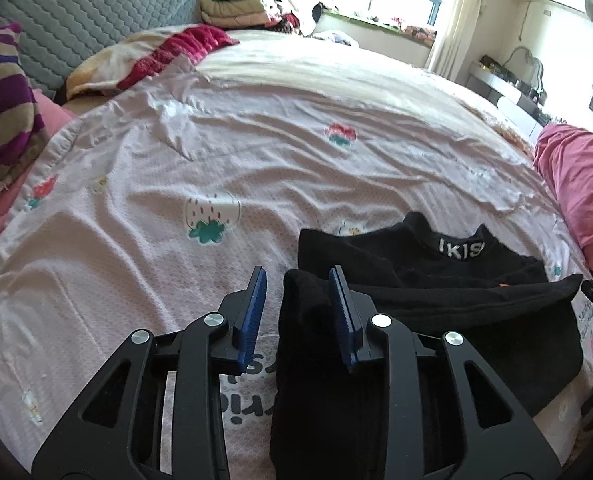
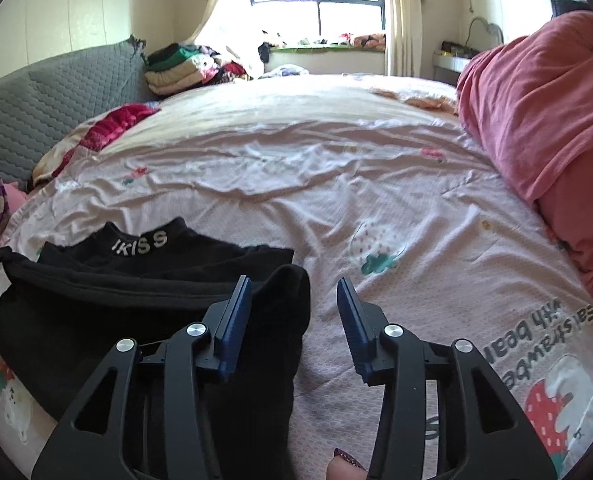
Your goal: Fold small clothes
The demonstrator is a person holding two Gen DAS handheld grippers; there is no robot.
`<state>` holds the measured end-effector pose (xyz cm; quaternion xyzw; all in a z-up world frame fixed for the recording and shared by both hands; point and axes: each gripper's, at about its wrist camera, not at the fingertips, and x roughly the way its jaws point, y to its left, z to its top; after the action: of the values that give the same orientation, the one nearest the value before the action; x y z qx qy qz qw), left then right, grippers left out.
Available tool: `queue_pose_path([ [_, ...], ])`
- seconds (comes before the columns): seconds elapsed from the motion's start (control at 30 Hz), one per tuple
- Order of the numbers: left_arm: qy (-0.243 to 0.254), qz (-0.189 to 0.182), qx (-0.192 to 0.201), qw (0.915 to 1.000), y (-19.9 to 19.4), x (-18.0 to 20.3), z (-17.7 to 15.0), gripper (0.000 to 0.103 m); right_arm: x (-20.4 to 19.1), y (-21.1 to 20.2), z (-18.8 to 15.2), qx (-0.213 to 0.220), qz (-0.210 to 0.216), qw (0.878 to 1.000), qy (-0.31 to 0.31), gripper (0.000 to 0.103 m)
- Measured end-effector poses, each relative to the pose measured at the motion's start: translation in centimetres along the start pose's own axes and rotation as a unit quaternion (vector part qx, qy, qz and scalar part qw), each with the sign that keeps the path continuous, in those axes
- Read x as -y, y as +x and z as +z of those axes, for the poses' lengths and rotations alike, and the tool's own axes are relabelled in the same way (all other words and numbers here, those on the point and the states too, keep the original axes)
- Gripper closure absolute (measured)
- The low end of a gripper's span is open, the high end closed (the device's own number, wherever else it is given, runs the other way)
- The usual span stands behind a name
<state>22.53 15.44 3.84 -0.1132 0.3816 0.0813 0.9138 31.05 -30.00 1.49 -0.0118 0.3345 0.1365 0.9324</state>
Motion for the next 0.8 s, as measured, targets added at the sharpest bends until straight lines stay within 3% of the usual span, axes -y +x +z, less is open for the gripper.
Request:
queue_pose_path([
  [0.13, 0.015, -0.013, 0.011, 0.9997, -1.8, 1.0, -0.4, 0.078, -1.2, -2.0, -0.1, 0.021, 0.021, 0.999, -0.023, 0.061],
  [0.23, 0.039, -0.035, 0.003, 0.9986, -2.5, 2.6, -1.5, 0.092, -2.8, -2.6, -0.5, 0.013, 0.047, 0.997, -0.054, 0.075],
  [0.4, 0.092, -0.055, -0.043, 0.9934, -1.1, 5.5, -4.0, 0.097, -6.3, -1.3, -2.3, -0.042, 0.070, 0.988, -0.128, 0.079],
  [0.57, 0.122, -0.026, -0.076, 0.9893, 2.5, 6.9, -5.2, 0.097, -7.5, 2.1, -3.8, -0.087, 0.036, 0.984, -0.151, 0.080],
  [0.8, 0.128, -0.003, -0.064, 0.9897, 4.8, 7.0, -3.7, 0.097, -6.5, 5.4, -1.8, -0.085, 0.028, 0.989, -0.118, 0.080],
])
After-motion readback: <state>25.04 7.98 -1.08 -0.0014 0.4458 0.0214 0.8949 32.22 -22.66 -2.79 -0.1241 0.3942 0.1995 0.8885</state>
